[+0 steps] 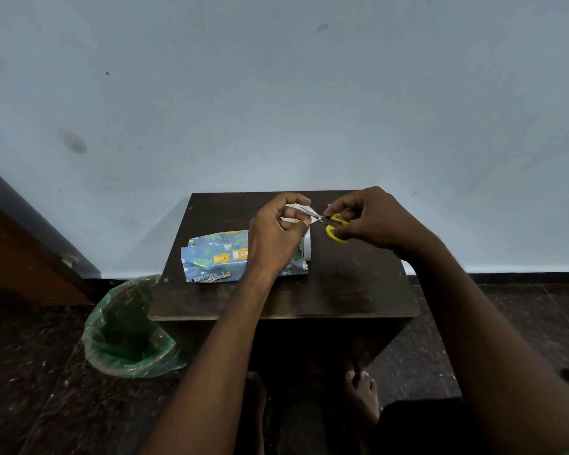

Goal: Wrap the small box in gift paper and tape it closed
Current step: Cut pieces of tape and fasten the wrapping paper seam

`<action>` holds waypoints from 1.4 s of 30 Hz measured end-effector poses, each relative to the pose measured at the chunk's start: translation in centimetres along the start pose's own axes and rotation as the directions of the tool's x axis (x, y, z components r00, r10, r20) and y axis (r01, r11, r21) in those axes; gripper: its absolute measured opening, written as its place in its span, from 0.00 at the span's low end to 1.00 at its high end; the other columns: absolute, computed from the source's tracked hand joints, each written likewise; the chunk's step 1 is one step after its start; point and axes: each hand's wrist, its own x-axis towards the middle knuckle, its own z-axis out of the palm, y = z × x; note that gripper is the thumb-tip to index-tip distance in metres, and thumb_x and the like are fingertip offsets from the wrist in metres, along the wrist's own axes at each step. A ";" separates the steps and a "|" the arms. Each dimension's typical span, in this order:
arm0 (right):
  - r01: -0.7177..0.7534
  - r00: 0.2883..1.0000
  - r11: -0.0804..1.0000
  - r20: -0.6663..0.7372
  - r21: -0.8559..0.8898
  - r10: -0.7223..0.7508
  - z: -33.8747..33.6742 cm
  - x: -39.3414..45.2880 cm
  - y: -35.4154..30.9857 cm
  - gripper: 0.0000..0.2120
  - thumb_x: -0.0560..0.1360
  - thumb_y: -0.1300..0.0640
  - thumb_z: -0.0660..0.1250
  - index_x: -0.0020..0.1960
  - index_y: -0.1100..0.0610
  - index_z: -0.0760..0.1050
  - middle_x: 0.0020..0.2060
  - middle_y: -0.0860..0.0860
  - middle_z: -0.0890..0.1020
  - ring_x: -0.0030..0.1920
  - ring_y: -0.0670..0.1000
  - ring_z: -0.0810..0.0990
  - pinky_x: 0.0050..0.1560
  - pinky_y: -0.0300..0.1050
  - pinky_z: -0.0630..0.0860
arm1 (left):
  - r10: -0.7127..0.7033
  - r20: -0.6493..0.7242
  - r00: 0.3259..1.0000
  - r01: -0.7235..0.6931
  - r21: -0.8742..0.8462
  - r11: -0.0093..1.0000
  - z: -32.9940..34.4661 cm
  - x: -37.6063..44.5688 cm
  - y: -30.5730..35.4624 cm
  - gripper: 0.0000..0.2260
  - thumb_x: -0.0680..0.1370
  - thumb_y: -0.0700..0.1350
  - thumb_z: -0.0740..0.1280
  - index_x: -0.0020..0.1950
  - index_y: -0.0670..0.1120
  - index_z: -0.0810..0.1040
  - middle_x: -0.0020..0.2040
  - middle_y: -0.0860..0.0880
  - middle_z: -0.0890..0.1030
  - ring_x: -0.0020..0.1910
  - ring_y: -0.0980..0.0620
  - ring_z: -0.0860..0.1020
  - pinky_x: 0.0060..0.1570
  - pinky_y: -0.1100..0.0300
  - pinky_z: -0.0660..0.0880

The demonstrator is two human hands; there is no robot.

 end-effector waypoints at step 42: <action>0.126 0.964 0.986 -0.220 -0.112 -0.148 4.9 1.0 0.9 0.11 0.74 0.63 0.73 0.50 0.51 0.89 0.39 0.48 0.88 0.38 0.45 0.83 0.42 0.46 0.78 | -0.057 0.116 0.992 0.087 -0.273 0.958 0.1 0.5 0.2 0.26 0.79 0.34 0.74 0.75 0.48 0.76 0.48 0.44 0.88 0.46 0.50 0.85 0.48 0.57 0.80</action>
